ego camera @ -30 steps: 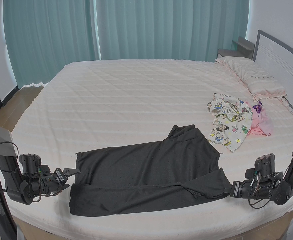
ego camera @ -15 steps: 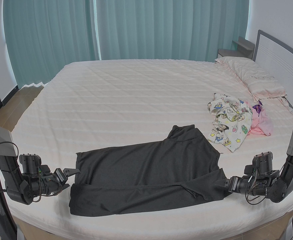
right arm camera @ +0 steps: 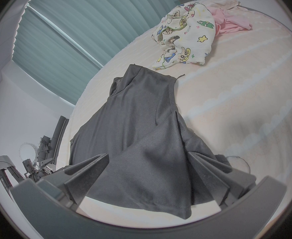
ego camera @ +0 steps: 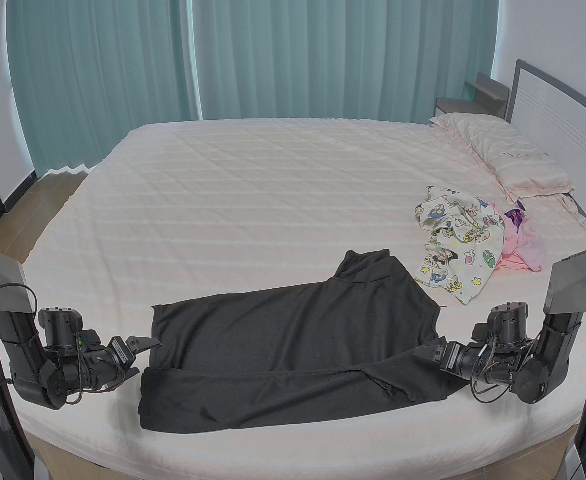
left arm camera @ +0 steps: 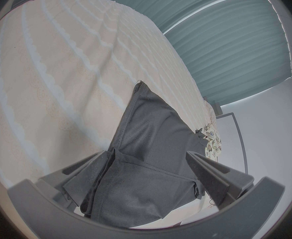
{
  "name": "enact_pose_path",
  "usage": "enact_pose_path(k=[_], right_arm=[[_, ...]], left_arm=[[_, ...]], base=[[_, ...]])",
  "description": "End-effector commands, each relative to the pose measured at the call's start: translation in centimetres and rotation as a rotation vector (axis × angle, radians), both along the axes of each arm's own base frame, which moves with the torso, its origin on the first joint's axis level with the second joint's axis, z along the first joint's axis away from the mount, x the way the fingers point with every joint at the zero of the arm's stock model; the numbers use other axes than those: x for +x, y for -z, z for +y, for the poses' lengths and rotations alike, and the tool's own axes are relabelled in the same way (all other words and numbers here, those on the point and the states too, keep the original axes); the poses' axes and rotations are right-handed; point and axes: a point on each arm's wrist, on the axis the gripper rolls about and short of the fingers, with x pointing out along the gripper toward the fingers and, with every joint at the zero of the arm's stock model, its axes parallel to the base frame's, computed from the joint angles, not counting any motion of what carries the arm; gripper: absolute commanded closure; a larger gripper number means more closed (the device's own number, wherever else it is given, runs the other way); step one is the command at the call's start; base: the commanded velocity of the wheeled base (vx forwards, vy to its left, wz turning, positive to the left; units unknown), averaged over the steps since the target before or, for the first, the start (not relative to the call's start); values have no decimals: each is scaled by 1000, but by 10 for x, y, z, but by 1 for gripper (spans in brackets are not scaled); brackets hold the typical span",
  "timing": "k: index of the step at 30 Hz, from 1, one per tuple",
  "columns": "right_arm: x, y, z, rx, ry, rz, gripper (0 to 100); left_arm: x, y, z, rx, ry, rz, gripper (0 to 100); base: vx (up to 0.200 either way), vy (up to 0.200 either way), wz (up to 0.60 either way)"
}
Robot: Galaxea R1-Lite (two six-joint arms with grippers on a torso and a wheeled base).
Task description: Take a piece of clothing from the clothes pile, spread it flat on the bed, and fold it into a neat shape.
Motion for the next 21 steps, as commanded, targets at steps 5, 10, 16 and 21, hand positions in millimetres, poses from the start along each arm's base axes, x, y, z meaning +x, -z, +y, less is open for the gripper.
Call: enact_pose_path(k=[5, 10, 16, 21], right_arm=[[8, 10, -1, -15, -1, 4, 0], [12, 11, -1, -27, -9, -11, 100], [25, 10, -13, -32, 30, -36, 100], [33, 10, -22, -23, 47, -35, 100]], left_arm=[[0, 0, 0, -1, 1, 2, 0], [0, 0, 0, 0, 1, 1, 0], [0, 1, -1, 0, 4, 3, 0], [0, 0, -1, 1, 4, 1, 0]], base=[[0, 0, 0], [0, 0, 0], [0, 0, 0], [0, 0, 0]])
